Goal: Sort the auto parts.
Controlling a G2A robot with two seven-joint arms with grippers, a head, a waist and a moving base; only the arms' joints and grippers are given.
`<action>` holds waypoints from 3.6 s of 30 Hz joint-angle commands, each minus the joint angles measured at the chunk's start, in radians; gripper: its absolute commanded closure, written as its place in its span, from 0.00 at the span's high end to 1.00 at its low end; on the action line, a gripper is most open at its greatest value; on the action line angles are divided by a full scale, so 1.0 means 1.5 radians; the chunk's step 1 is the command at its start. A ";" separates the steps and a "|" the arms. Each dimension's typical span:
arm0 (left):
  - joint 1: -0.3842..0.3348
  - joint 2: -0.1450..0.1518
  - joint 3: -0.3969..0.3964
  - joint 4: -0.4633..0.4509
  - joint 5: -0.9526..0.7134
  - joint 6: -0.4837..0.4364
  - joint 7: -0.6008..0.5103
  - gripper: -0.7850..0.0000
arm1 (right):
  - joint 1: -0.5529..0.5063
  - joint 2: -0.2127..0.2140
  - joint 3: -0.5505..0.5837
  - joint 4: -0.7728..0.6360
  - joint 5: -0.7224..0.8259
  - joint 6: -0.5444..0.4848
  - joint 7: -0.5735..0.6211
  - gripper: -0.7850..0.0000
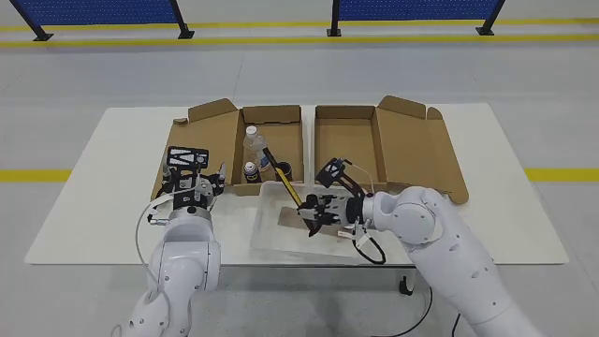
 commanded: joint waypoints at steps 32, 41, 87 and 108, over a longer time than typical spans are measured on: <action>0.000 0.000 0.000 0.000 0.000 0.000 0.000 1.00 | 0.188 -0.021 -0.030 0.247 -0.273 0.155 -0.146 0.00; 0.000 0.000 0.000 0.000 0.000 0.000 0.000 1.00 | 0.240 -0.054 -0.073 0.387 -0.275 0.221 -0.203 0.00; 0.000 0.000 0.000 0.000 0.000 0.000 0.000 1.00 | 0.285 -0.080 -0.069 0.292 -0.372 0.082 -0.191 1.00; 0.000 0.000 0.000 0.000 0.000 0.000 0.000 1.00 | -0.044 -0.015 0.069 -0.205 -0.339 0.083 0.072 1.00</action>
